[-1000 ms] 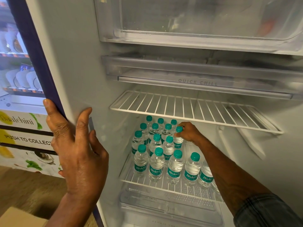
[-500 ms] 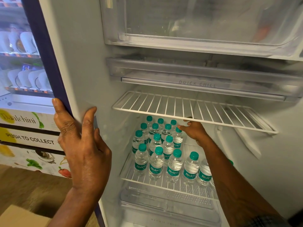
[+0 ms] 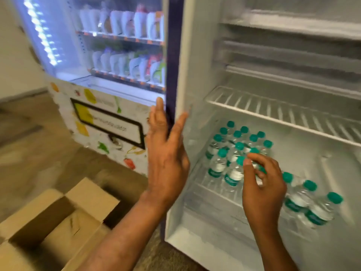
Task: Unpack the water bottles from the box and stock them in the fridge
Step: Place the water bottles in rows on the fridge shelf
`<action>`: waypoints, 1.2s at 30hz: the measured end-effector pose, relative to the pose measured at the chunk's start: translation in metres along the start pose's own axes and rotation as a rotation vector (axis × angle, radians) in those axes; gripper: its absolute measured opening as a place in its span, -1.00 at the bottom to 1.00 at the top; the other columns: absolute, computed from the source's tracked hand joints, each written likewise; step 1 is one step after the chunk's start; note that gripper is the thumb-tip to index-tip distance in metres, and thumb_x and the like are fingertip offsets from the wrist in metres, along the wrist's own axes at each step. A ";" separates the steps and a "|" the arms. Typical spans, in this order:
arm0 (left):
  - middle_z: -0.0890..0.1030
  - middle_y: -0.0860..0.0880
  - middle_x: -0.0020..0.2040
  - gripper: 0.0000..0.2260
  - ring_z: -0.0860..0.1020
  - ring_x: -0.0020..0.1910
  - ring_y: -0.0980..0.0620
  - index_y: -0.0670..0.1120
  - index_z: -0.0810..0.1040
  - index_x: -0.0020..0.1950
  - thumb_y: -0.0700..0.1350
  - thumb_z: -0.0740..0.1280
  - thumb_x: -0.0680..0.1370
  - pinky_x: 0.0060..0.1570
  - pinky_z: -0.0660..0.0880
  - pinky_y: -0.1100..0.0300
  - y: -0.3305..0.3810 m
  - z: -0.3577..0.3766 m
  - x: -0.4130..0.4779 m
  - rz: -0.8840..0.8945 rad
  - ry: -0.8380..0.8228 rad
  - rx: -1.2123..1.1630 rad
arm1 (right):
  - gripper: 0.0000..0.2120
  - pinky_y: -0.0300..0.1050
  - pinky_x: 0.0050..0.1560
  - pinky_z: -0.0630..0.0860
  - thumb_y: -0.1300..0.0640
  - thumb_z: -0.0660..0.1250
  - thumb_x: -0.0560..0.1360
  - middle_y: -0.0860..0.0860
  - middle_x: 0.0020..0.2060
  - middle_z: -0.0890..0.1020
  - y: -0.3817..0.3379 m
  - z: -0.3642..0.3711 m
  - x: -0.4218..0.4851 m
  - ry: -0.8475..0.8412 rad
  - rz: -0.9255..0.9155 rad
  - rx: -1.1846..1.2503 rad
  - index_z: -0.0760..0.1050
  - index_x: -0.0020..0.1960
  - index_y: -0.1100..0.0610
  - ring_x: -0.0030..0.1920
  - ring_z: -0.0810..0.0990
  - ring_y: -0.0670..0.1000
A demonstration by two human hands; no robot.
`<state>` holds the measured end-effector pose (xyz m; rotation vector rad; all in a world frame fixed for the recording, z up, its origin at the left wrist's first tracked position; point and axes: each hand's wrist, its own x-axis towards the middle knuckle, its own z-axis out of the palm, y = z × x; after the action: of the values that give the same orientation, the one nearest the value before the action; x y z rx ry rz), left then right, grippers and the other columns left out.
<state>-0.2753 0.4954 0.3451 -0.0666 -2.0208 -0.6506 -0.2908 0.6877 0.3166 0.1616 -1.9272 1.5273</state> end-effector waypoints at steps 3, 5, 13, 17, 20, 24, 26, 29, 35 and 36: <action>0.15 -0.32 0.64 -0.52 0.09 0.67 -0.24 -0.22 0.50 0.48 -0.46 0.30 0.57 0.57 0.20 -0.24 -0.021 -0.027 -0.039 -0.076 0.015 -0.018 | -0.88 -0.23 0.10 0.50 0.32 0.35 0.54 0.03 0.03 0.61 -0.014 0.027 -0.049 -0.093 -0.057 0.051 0.61 0.05 0.21 0.09 0.59 -0.05; 0.15 -0.27 0.65 -0.53 0.07 0.68 -0.19 -0.21 0.47 0.50 -0.45 0.29 0.60 0.60 0.16 -0.19 -0.038 -0.050 -0.069 -0.154 0.008 -0.009 | -0.88 -0.21 0.08 0.51 0.33 0.33 0.55 0.03 0.02 0.60 -0.020 0.043 -0.080 -0.179 -0.073 0.082 0.60 0.04 0.22 0.08 0.59 -0.06; 0.18 -0.09 0.68 -0.59 0.08 0.68 -0.07 -0.13 0.44 0.53 -0.31 0.22 0.68 0.62 0.12 0.00 -0.125 -0.164 -0.221 -0.448 -0.119 0.206 | -0.85 -0.10 0.11 0.55 0.30 0.36 0.54 0.03 0.08 0.56 -0.024 0.093 -0.200 -0.569 -0.085 0.119 0.60 0.10 0.21 0.11 0.58 0.04; 0.19 -0.02 0.68 -0.54 0.07 0.68 0.00 -0.05 0.39 0.57 -0.32 0.23 0.68 0.56 0.18 -0.12 -0.158 -0.212 -0.301 -0.609 -0.208 0.324 | -0.82 -0.31 0.13 0.49 0.24 0.35 0.56 -0.02 0.15 0.54 -0.017 0.112 -0.257 -0.745 -0.069 0.078 0.60 0.15 0.16 0.17 0.54 -0.08; 0.22 0.01 0.65 -0.49 0.12 0.67 0.00 -0.05 0.40 0.56 -0.38 0.28 0.64 0.56 0.22 -0.15 -0.181 -0.239 -0.351 -0.736 -0.242 0.374 | -0.78 -0.41 0.15 0.45 0.11 0.32 0.58 -0.10 0.20 0.50 -0.012 0.126 -0.298 -0.892 -0.054 -0.002 0.58 0.21 0.07 0.22 0.48 -0.16; 0.37 -0.02 0.57 -0.56 0.30 0.59 -0.06 -0.09 0.44 0.55 -0.30 0.30 0.66 0.53 0.32 -0.20 -0.206 -0.262 -0.402 -0.923 -0.260 0.407 | -0.75 -0.45 0.16 0.40 0.04 0.28 0.60 -0.13 0.23 0.44 0.000 0.147 -0.349 -1.062 -0.105 -0.054 0.52 0.26 0.01 0.24 0.40 -0.22; 0.44 -0.06 0.54 -0.59 0.38 0.55 -0.07 -0.07 0.44 0.55 -0.23 0.28 0.69 0.52 0.36 -0.16 -0.213 -0.271 -0.423 -1.022 -0.300 0.414 | -0.72 -0.33 0.15 0.46 0.04 0.29 0.60 -0.14 0.24 0.41 0.009 0.157 -0.374 -1.127 -0.129 -0.084 0.49 0.29 0.01 0.22 0.38 -0.24; 0.47 -0.07 0.52 -0.59 0.44 0.50 -0.06 -0.06 0.43 0.55 -0.16 0.30 0.69 0.51 0.38 -0.05 -0.220 -0.278 -0.449 -1.123 -0.438 0.399 | -0.68 -0.24 0.13 0.52 0.02 0.28 0.60 -0.13 0.24 0.40 0.020 0.167 -0.409 -1.220 -0.152 -0.123 0.45 0.33 0.01 0.21 0.41 -0.18; 0.47 -0.01 0.52 -0.55 0.47 0.46 0.00 0.02 0.41 0.56 -0.05 0.35 0.67 0.46 0.42 0.05 -0.232 -0.271 -0.481 -1.227 -0.634 0.372 | -0.57 -0.16 0.36 0.41 0.02 0.23 0.62 -0.08 0.40 0.32 0.047 0.191 -0.460 -1.479 -0.217 -0.231 0.31 0.46 0.01 0.38 0.33 -0.10; 0.49 -0.02 0.51 -0.55 0.48 0.45 -0.01 0.02 0.41 0.55 -0.05 0.35 0.66 0.45 0.43 0.05 -0.235 -0.269 -0.484 -1.232 -0.642 0.378 | -0.55 -0.13 0.42 0.35 0.03 0.21 0.62 -0.06 0.45 0.29 0.050 0.195 -0.467 -1.533 -0.209 -0.243 0.27 0.50 0.01 0.44 0.28 -0.07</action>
<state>0.1204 0.2715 -0.0488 1.4481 -2.6472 -1.0334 -0.0361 0.3882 -0.0055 1.7550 -2.9597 0.9481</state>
